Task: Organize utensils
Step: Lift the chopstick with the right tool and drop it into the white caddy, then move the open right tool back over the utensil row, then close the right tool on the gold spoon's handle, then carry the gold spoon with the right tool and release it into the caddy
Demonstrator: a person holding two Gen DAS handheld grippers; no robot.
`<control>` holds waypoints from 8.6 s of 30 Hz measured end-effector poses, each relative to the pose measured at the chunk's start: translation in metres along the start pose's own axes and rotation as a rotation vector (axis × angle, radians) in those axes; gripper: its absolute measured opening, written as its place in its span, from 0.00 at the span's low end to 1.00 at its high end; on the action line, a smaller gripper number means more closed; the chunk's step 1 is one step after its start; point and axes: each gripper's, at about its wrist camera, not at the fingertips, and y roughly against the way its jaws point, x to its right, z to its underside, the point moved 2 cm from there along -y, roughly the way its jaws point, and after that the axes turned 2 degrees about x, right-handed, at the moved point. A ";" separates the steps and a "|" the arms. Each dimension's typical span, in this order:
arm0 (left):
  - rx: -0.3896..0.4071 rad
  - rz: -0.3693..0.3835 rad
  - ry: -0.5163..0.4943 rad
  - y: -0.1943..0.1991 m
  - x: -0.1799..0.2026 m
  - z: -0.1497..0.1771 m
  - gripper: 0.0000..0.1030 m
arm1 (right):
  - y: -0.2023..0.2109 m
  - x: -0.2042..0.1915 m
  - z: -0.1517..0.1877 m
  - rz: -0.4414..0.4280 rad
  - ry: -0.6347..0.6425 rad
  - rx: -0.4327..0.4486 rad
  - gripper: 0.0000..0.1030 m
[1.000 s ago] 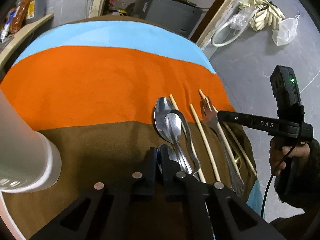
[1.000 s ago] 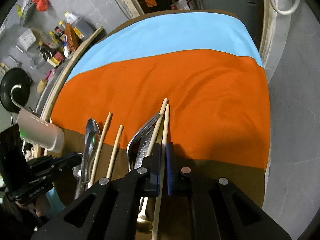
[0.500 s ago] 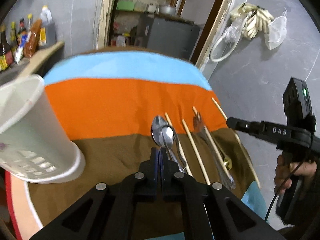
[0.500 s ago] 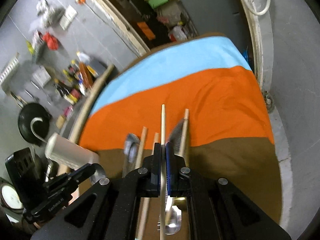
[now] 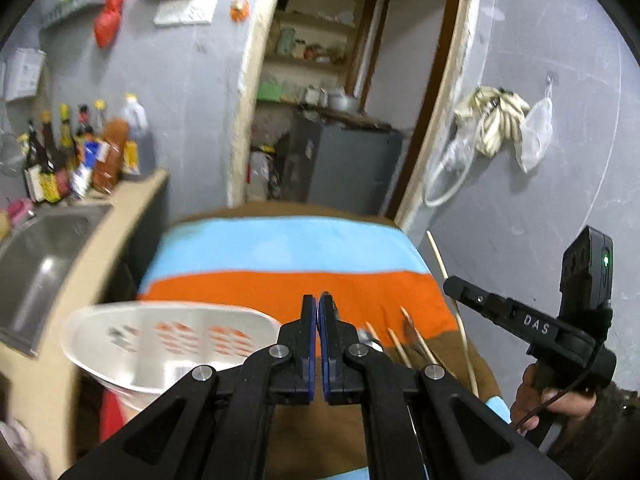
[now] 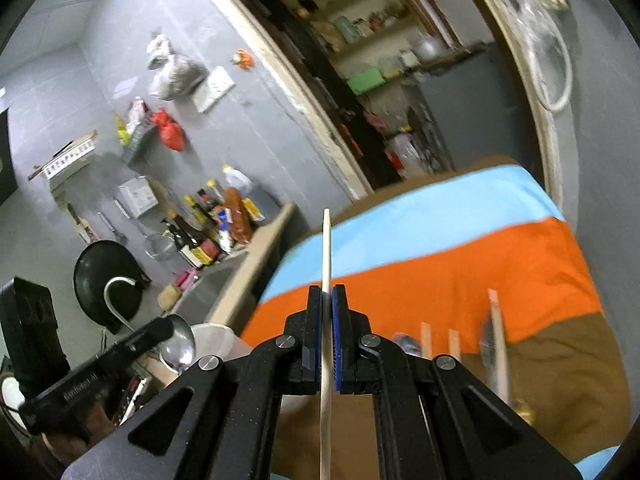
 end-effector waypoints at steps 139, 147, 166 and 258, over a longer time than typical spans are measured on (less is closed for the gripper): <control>-0.319 -0.033 0.112 -0.209 0.069 0.090 0.28 | -0.059 0.173 0.037 0.262 0.309 -0.368 0.54; -0.371 0.016 0.110 -0.221 0.072 0.091 0.18 | -0.063 0.170 0.032 0.284 0.350 -0.397 0.54; -0.416 0.032 0.154 -0.217 0.058 0.091 0.08 | -0.090 0.188 0.015 0.231 0.267 -0.495 0.29; 0.264 -0.412 -0.018 0.084 -0.161 -0.037 0.02 | -0.050 -0.155 0.009 0.044 0.277 0.096 0.02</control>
